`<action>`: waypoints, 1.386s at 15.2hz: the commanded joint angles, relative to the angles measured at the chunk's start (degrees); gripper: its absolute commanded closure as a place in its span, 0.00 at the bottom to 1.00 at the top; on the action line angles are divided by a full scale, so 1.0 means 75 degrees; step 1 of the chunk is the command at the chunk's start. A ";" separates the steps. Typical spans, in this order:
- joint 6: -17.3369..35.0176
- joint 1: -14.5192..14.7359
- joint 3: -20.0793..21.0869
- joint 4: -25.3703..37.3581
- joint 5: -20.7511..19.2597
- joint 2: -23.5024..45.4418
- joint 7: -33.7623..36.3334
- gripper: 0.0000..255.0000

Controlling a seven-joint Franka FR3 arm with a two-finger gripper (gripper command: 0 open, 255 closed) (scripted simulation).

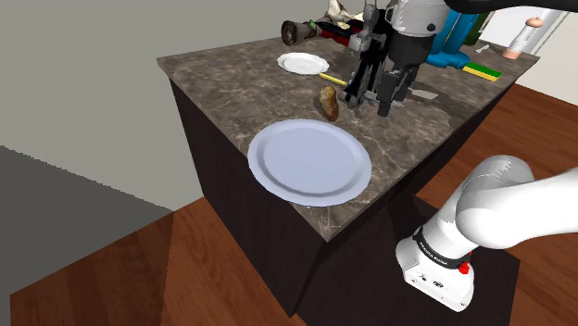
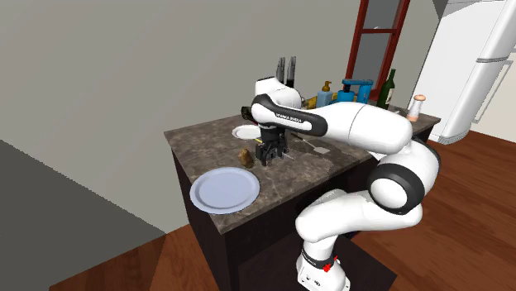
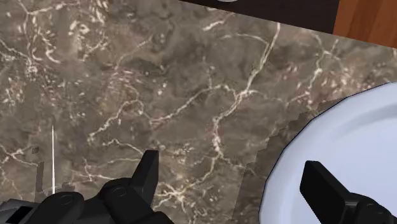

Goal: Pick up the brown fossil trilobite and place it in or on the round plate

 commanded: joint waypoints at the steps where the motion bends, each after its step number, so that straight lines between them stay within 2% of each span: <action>1: 0.0000 0.0000 0.0000 0.0000 0.0000 0.0000 0.0000 0.00; 7: 0.1035 -0.0488 0.1134 0.0811 -0.0022 0.1377 0.2246 0.00; 14: 0.1599 -0.1167 0.2223 0.2305 -0.0768 0.3201 0.4823 0.00; 21: 0.2314 -0.1183 0.2153 0.1562 -0.0800 0.3165 0.4831 0.00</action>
